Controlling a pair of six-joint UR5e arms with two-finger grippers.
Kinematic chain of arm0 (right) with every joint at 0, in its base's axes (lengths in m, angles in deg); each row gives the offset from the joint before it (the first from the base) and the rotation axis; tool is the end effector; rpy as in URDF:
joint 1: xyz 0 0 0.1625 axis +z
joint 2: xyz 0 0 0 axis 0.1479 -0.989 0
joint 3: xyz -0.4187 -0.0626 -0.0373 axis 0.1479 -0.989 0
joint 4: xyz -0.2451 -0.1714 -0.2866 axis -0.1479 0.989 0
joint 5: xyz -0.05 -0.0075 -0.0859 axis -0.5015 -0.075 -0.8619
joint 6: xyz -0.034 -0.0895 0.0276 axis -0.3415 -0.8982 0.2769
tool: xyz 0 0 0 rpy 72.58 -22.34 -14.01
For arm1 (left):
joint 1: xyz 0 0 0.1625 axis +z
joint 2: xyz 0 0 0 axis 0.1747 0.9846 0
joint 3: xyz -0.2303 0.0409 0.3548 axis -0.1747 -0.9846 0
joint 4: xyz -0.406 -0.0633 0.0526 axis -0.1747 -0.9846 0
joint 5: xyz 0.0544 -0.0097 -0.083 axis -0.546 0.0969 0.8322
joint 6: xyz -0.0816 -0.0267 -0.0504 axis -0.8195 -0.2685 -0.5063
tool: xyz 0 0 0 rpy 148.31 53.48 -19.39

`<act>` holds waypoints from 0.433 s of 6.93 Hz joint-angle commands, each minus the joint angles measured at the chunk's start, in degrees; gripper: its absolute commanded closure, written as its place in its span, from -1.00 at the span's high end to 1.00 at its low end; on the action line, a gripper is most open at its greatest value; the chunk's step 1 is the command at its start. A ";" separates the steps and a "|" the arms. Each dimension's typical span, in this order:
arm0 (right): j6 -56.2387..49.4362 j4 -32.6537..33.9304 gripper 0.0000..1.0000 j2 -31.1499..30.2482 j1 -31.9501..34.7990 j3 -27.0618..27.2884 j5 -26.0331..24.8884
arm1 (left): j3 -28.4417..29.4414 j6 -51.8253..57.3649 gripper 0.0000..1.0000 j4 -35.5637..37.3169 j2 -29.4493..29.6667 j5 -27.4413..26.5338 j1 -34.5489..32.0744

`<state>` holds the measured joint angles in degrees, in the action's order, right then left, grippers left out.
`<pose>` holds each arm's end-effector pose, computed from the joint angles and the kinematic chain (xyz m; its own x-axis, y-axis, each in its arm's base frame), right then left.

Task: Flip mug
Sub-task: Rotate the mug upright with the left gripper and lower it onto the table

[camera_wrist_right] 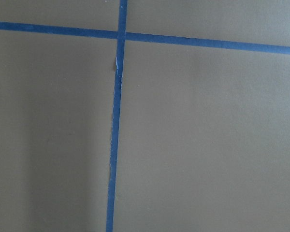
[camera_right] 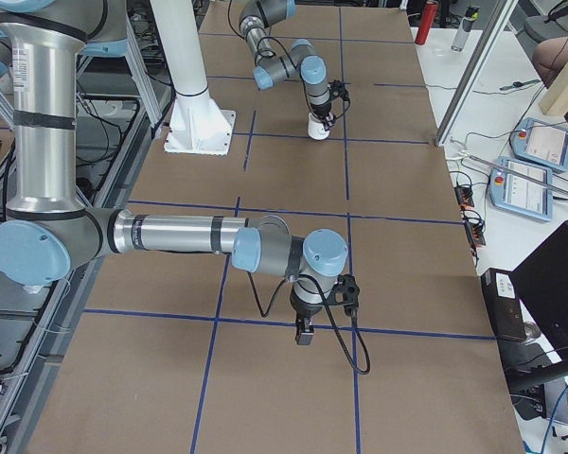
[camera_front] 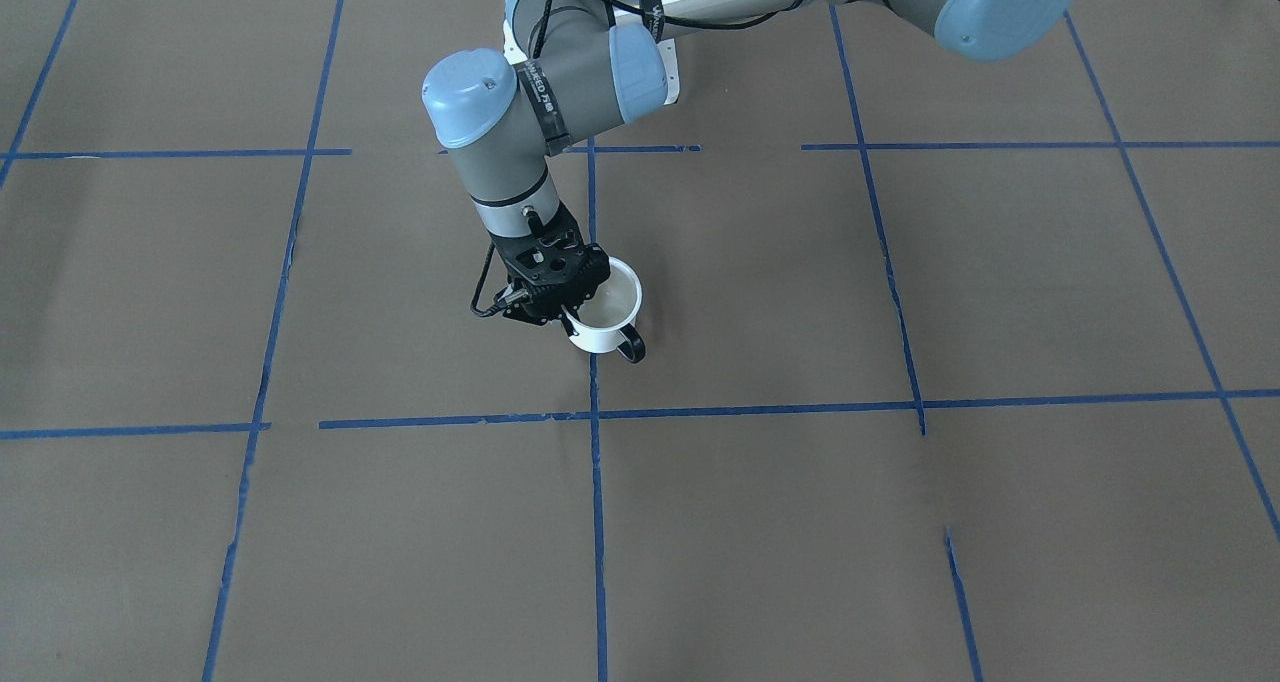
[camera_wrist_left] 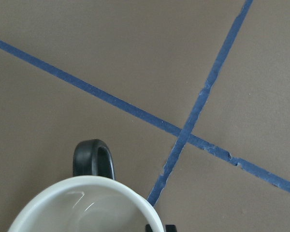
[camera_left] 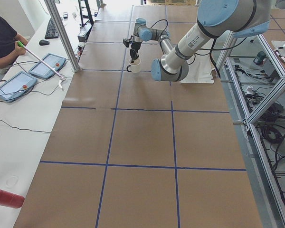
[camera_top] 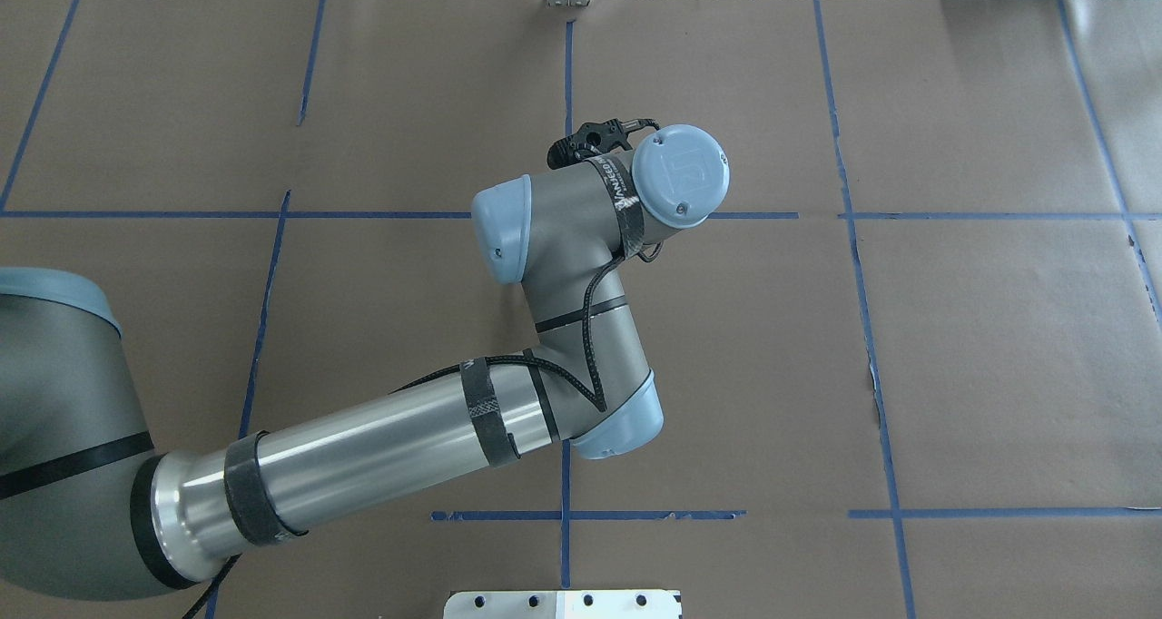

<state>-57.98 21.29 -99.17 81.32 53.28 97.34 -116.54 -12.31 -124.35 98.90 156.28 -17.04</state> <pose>0.0673 -0.4504 0.6676 0.7528 -0.0623 0.6553 0.1147 0.9927 -0.0373 0.6625 -0.4881 0.0921 0.6656 -0.4629 -0.5854 0.5281 0.8464 -0.0688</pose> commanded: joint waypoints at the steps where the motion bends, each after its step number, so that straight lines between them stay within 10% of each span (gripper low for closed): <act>1: 0.00 0.00 1.00 0.00 0.00 0.00 0.00 | 0.23 2.44 -1.00 -0.01 0.32 -3.75 0.74; 3: 0.00 0.00 1.00 0.00 0.00 0.00 0.00 | 0.32 2.64 -1.00 -0.28 0.15 -3.85 1.18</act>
<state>-57.98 21.29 -99.17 81.32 53.28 97.34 -116.29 -9.98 -124.50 99.08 152.71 -16.17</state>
